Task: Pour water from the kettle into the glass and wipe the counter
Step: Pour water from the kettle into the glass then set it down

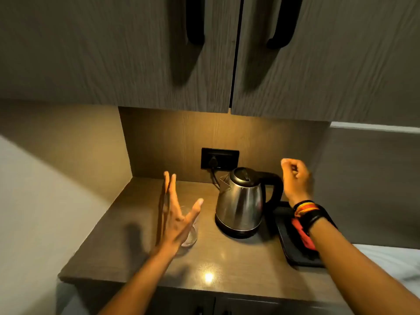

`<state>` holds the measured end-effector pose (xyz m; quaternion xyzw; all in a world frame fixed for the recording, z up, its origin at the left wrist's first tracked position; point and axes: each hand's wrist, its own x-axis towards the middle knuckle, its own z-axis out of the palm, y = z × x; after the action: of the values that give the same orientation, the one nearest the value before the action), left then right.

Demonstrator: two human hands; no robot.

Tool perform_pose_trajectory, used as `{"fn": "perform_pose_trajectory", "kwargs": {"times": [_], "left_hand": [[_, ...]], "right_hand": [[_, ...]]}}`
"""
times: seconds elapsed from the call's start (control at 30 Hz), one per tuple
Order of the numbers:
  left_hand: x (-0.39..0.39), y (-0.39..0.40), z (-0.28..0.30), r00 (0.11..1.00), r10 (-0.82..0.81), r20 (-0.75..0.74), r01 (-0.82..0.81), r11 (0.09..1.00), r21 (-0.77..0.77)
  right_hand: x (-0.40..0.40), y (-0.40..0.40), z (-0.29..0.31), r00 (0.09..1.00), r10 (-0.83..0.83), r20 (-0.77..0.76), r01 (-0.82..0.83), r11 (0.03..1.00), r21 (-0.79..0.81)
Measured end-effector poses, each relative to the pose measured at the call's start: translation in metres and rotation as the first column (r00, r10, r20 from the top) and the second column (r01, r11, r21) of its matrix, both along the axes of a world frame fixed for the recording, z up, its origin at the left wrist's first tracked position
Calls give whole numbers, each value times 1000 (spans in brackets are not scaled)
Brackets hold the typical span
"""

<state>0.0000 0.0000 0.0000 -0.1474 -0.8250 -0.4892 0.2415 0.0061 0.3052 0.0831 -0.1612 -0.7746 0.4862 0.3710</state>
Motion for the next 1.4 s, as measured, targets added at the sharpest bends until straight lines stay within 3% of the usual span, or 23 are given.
{"fn": "perform_pose_trajectory", "kwargs": {"times": [0.1, 0.17, 0.3, 0.43, 0.5, 0.6, 0.7, 0.77, 1.03, 1.4], "left_hand": [[8, -18, -37, 957, 33, 288, -56, 996, 72], [12, -20, -59, 924, 1, 383, -44, 994, 103], [12, -9, -71, 904, 34, 426, -91, 989, 115], [11, 0, -79, 908, 131, 398, -192, 974, 118], [10, 1, -78, 913, 157, 377, -208, 973, 98], [10, 2, -81, 915, 167, 367, -212, 974, 84], [11, 2, -81, 918, 164, 362, -210, 973, 94], [12, 2, -81, 919, 168, 356, -214, 972, 97], [12, -2, -84, 913, 227, 338, -233, 972, -24], [15, -4, -80, 955, 145, 261, -170, 982, 79]], "right_hand": [[-7, 16, -9, 986, 93, 141, -74, 988, -135], [-14, 19, -20, 963, 187, 194, -133, 957, -259], [-33, 17, -38, 965, 170, 200, -67, 897, -438], [-55, 6, -50, 998, -20, 65, 46, 903, -428], [-62, 2, -45, 999, -36, 17, 40, 942, -334], [-70, -12, -21, 995, 104, -13, -104, 995, -9], [-72, -35, 10, 983, 181, 27, -177, 902, 393], [-68, -55, 26, 983, 167, 74, -179, 805, 566], [-62, -97, 41, 966, 111, 235, -257, 538, 803], [-61, -122, 70, 974, 62, 218, -227, 279, 933]]}}
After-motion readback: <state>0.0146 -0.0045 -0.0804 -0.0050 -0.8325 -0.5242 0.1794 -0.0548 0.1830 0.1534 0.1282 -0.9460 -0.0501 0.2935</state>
